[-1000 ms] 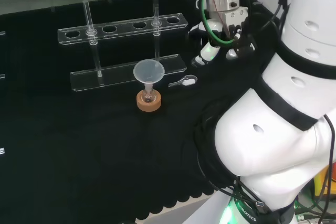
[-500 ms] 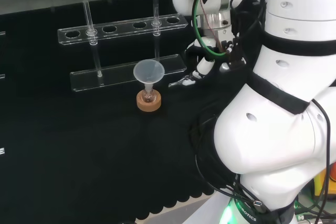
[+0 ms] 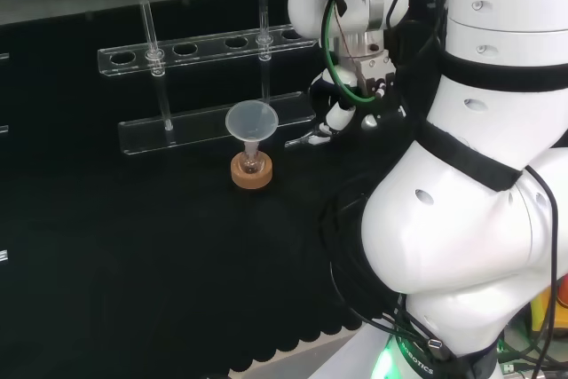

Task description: Pick up the weighing funnel.

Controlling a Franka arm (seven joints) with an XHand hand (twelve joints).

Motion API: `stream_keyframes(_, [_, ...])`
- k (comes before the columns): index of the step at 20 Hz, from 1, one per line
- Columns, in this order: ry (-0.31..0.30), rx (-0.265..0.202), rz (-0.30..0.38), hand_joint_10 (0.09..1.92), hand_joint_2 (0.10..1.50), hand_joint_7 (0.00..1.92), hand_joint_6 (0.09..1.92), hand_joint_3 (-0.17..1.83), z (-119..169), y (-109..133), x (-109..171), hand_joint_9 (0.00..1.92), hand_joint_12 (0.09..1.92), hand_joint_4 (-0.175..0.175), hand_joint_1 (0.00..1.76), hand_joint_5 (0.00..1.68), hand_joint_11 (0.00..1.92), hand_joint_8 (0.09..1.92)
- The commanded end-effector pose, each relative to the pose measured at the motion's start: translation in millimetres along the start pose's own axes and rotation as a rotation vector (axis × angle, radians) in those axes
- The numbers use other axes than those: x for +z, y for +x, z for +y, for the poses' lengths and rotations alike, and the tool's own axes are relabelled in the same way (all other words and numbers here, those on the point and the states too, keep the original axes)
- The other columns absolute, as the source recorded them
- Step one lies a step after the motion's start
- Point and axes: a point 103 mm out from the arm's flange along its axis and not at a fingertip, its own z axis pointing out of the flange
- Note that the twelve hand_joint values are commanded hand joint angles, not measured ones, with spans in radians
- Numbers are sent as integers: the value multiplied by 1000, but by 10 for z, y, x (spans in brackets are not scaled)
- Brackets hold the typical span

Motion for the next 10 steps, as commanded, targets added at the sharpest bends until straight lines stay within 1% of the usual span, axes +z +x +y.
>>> stream_keyframes(1, [2,11,0,536,580,477,613,647,9,6,79,739,1242,-34,955,565,585,688])
stream_keyframes(6, [20,19,-2,540,577,479,676,655,6,30,148,741,1243,-36,951,547,588,695])
stream_keyframes(10, [18,26,-6,542,576,479,689,658,-13,24,201,741,1242,-36,948,547,590,697])
